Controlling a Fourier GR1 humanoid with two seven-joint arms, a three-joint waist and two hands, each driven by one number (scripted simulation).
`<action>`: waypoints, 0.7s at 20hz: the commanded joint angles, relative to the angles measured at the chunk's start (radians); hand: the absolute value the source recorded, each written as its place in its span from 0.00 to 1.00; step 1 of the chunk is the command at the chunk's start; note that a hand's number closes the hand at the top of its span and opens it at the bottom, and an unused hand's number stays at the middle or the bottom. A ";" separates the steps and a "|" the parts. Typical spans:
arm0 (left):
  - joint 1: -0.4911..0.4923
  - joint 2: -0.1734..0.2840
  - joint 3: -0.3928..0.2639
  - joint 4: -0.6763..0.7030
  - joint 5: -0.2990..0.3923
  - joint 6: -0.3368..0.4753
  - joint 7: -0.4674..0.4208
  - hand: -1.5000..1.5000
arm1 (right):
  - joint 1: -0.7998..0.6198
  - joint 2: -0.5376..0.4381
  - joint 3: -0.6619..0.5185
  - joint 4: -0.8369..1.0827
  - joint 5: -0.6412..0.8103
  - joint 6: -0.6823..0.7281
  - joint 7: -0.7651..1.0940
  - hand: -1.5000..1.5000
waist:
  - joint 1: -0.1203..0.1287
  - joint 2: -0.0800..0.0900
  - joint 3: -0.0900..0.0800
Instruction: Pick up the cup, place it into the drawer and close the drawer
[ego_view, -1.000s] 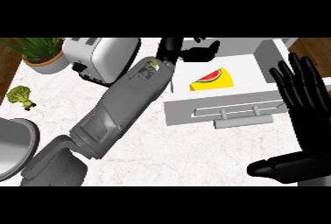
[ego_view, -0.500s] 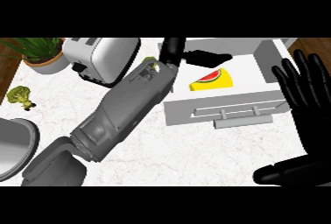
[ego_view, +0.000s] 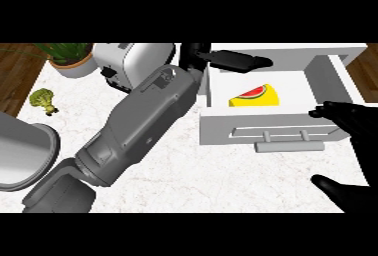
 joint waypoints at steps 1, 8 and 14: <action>0.071 0.065 0.025 -0.112 0.008 -0.013 0.036 0.00 | 0.030 -0.063 -0.005 -0.037 -0.015 0.065 0.027 1.00 | 0.039 -0.012 -0.001; 0.266 0.185 0.054 -0.361 0.018 0.043 0.083 0.00 | 0.068 -0.141 0.000 -0.030 0.128 0.136 -0.017 1.00 | 0.056 -0.015 -0.001; 0.513 0.332 0.075 -0.580 0.032 0.017 0.123 0.00 | 0.066 -0.168 0.050 -0.010 0.267 0.152 -0.022 1.00 | 0.058 -0.011 -0.001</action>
